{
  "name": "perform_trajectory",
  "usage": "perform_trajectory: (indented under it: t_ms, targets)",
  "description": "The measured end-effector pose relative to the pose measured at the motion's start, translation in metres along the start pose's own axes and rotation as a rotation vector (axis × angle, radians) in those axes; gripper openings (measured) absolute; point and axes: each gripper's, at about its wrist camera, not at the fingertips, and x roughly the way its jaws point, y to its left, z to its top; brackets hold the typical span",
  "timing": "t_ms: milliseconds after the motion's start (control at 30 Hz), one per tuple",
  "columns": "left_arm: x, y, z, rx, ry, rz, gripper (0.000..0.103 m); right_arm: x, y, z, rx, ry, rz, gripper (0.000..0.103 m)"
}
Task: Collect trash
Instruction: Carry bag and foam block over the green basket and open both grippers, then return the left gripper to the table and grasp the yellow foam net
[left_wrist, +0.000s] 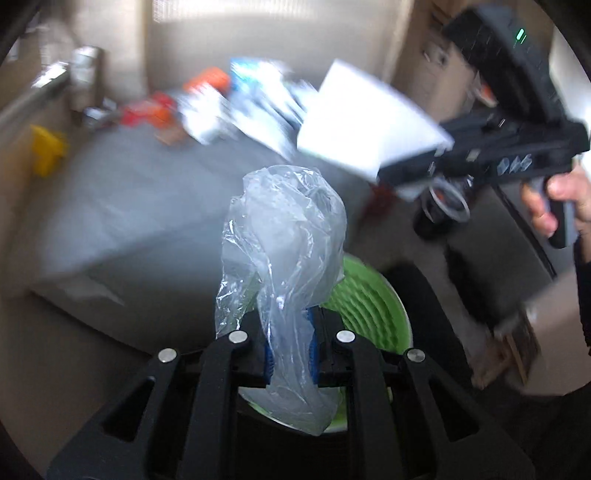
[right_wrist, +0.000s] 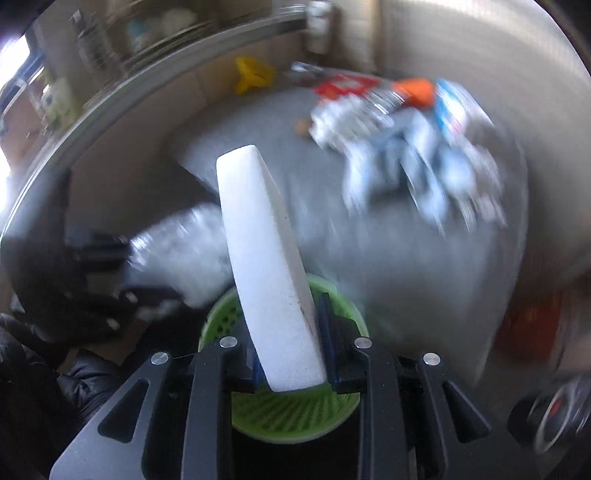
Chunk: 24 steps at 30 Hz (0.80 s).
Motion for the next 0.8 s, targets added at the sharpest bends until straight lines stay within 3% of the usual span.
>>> perform_trajectory:
  t_ms: [67, 133, 167, 200, 433, 733, 767, 800]
  targets:
    - [0.021, -0.02, -0.014, 0.033, 0.058, -0.018, 0.022, -0.005, -0.003, -0.029, 0.063, -0.01, -0.011, 0.026]
    - [0.034, -0.03, -0.019, 0.037, 0.083, -0.026, 0.044, -0.004, -0.006, -0.045, 0.104, -0.021, -0.012, 0.026]
    - [0.037, -0.035, -0.02, 0.035, 0.083, -0.033, 0.061, -0.002, -0.007, -0.05, 0.117, -0.025, -0.011, 0.026]
    - [0.037, -0.039, -0.02, 0.032, 0.07, -0.03, 0.072, -0.003, -0.007, -0.056, 0.127, -0.031, -0.009, 0.026]
    - [0.014, -0.035, -0.01, 0.017, -0.011, 0.002, 0.084, 0.009, -0.002, -0.073, 0.165, -0.038, 0.026, 0.026]
    - [-0.038, 0.039, 0.014, -0.183, -0.125, 0.148, 0.091, 0.058, 0.025, -0.077, 0.095, 0.085, 0.05, 0.03]
    - [-0.037, 0.047, 0.014, -0.196, -0.129, 0.162, 0.091, 0.067, 0.03, -0.077, 0.081, 0.114, 0.043, 0.035]
    - [-0.04, 0.054, 0.015, -0.21, -0.132, 0.173, 0.091, 0.074, 0.033, -0.077, 0.074, 0.129, 0.029, 0.056]
